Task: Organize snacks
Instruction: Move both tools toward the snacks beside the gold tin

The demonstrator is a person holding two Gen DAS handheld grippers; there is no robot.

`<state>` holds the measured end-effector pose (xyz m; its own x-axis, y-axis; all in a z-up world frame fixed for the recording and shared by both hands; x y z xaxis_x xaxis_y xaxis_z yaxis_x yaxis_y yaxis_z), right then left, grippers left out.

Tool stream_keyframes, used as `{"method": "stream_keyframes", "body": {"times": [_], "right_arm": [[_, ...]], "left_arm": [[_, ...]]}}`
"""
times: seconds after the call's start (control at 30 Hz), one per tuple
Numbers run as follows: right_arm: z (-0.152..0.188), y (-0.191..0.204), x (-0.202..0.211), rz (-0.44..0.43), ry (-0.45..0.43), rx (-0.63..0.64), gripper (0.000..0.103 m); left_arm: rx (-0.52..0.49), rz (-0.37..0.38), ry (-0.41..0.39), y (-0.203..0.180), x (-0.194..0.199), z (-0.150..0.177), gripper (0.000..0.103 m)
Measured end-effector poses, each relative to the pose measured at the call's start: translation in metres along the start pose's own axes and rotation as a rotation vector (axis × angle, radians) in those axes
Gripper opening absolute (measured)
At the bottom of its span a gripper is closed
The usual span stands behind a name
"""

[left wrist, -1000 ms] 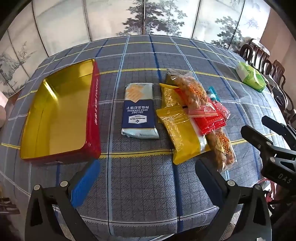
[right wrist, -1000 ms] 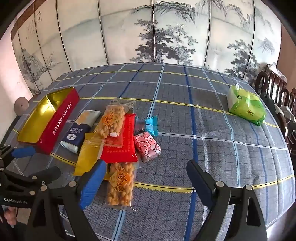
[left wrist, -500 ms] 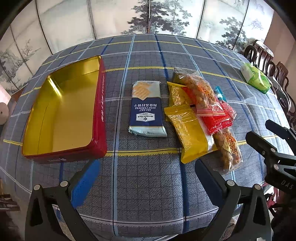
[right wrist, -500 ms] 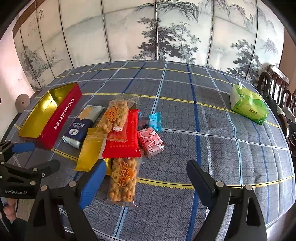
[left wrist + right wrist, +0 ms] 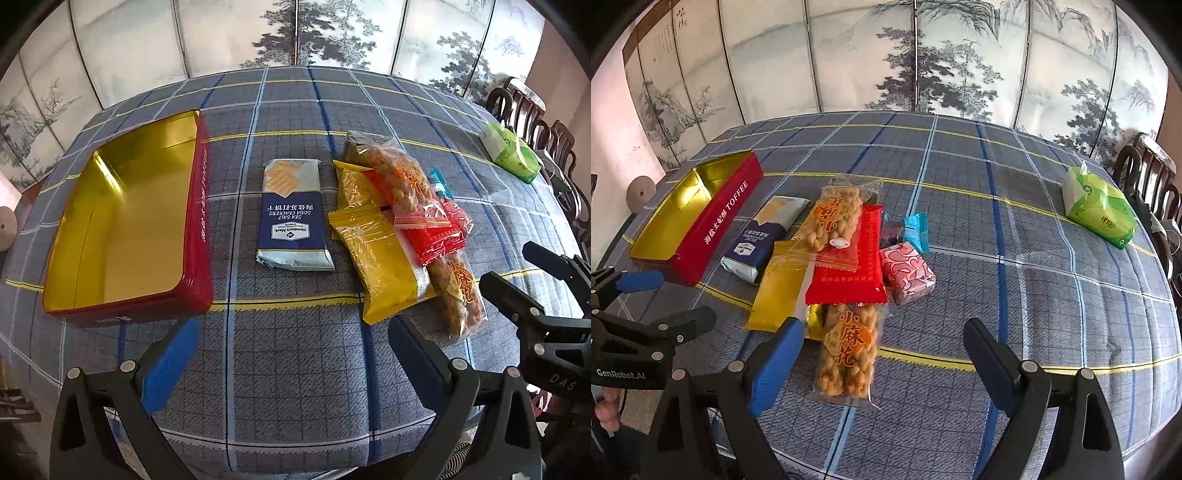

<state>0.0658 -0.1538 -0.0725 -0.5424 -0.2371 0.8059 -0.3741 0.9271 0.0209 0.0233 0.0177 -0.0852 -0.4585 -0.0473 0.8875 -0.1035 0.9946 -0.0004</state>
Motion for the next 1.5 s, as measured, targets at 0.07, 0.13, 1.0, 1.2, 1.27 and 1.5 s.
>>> {"method": "stream_keyframes", "body": {"times": [0.07,0.13,1.0,1.2,1.27,1.5], "right_arm": [[0.0,0.001,0.001,0.001,-0.006,0.004,0.09],[-0.001,0.002,0.001,-0.002,-0.006,0.003,0.09],[0.01,0.008,-0.004,-0.011,0.02,0.011,0.086],[0.016,0.009,-0.012,-0.016,0.053,0.012,0.077],[0.018,0.009,-0.015,-0.019,0.063,0.008,0.073],[0.023,0.011,-0.028,-0.015,0.094,0.004,0.07]], "left_arm": [[0.0,0.002,-0.002,0.0,0.001,0.0,0.101],[0.0,-0.003,-0.003,0.0,0.002,0.0,0.101],[-0.015,-0.021,-0.018,-0.001,0.008,0.0,0.097],[-0.014,-0.02,-0.016,0.001,0.008,0.0,0.094],[-0.014,-0.02,-0.016,0.0,0.008,0.001,0.092],[-0.001,-0.003,-0.007,0.001,0.006,0.002,0.086]]}}
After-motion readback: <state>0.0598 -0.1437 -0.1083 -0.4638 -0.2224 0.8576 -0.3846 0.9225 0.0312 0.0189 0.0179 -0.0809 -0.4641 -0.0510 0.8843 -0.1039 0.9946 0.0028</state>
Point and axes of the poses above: each gripper's, at about its wrist camera, not at the fingertips, and x roughly against the way its jaws point, y to its left, z to its underside, the point moved 8 cm from there along -x, roughly the way its jaws point, and after that the axes turned 1 degree about -z, right-handed, at the moved point
